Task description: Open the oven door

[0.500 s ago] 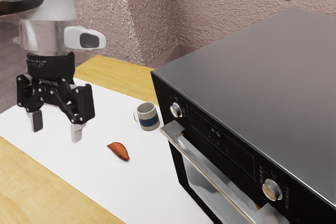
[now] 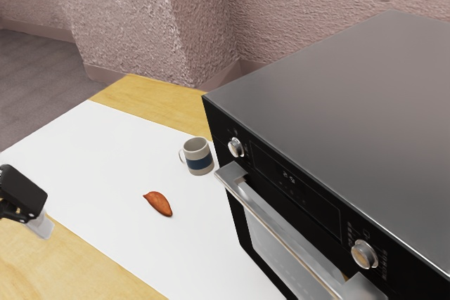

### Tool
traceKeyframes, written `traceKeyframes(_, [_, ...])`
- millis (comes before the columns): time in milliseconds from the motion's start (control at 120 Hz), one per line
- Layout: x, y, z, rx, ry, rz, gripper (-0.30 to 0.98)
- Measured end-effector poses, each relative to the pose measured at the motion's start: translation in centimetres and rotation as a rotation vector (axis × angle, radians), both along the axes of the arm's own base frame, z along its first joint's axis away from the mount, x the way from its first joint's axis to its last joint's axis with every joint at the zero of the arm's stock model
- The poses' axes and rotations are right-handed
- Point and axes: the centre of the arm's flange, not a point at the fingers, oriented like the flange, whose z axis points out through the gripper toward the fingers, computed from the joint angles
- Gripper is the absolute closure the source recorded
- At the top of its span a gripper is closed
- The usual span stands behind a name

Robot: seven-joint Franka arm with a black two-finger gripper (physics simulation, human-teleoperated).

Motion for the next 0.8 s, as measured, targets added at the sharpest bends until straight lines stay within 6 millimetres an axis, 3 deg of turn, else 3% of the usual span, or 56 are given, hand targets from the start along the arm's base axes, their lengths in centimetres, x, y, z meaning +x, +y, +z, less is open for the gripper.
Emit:
traceKeyframes(150, [1.1,-3.7,-2.5,-0.192,-0.109,0.112,0.0])
traceKeyframes(317, [2.0,-6.8,-3.3,-0.324,-0.153,0.234,0.0])
traceKeyframes(517, [2.8,-8.4,-3.7,-0.443,-0.157,0.38,0.0])
traceKeyframes(800, [3.0,-12.5,-4.6,-0.54,-0.164,0.488,0.0])
